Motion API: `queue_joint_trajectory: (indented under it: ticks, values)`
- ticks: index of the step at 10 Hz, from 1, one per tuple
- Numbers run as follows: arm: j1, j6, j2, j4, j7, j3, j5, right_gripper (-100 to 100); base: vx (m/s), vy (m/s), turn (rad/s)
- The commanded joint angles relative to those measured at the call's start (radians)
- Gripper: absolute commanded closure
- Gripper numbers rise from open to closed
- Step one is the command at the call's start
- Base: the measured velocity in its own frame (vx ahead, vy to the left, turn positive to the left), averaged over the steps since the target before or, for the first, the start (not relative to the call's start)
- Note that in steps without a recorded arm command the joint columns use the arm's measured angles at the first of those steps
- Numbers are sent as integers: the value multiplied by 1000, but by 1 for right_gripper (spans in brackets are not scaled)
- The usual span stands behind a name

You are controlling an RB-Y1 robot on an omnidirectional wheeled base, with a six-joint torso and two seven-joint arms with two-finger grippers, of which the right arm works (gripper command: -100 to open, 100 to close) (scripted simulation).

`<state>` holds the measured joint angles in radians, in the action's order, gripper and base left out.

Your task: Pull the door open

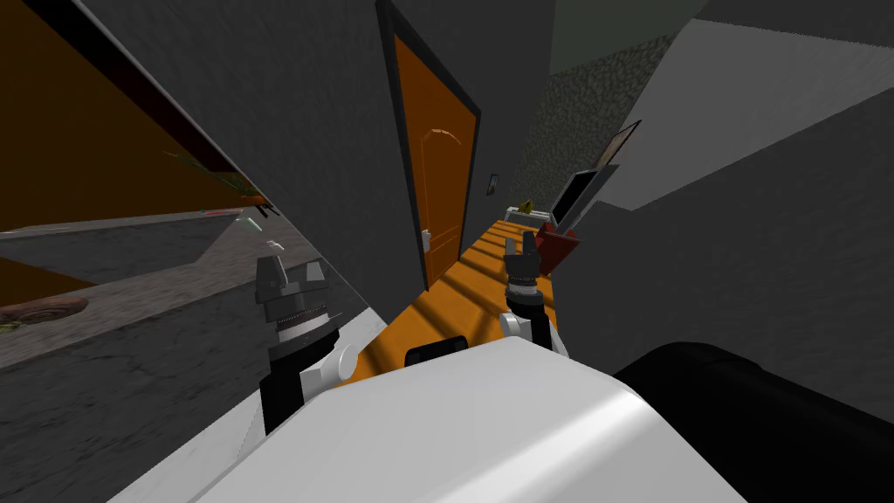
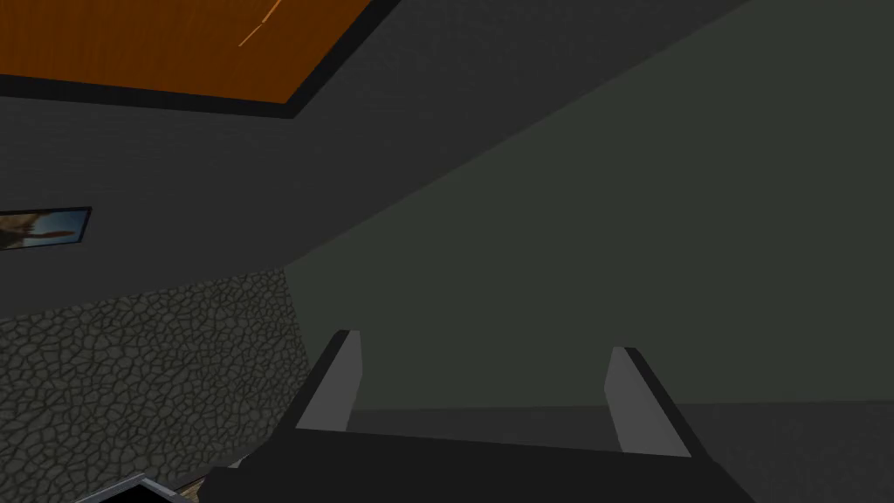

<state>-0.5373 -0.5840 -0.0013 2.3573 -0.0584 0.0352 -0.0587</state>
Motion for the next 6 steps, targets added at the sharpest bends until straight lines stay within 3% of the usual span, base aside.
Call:
queue_joint_trajectory:
  ticks: [1, 6]
  values:
    - [7, -4, -7, -27, -14, 5, -35, -100, 124, 30, 85]
    - [27, -14, -21, -97, -50, 18, -127, -100, 136, -23, 70]
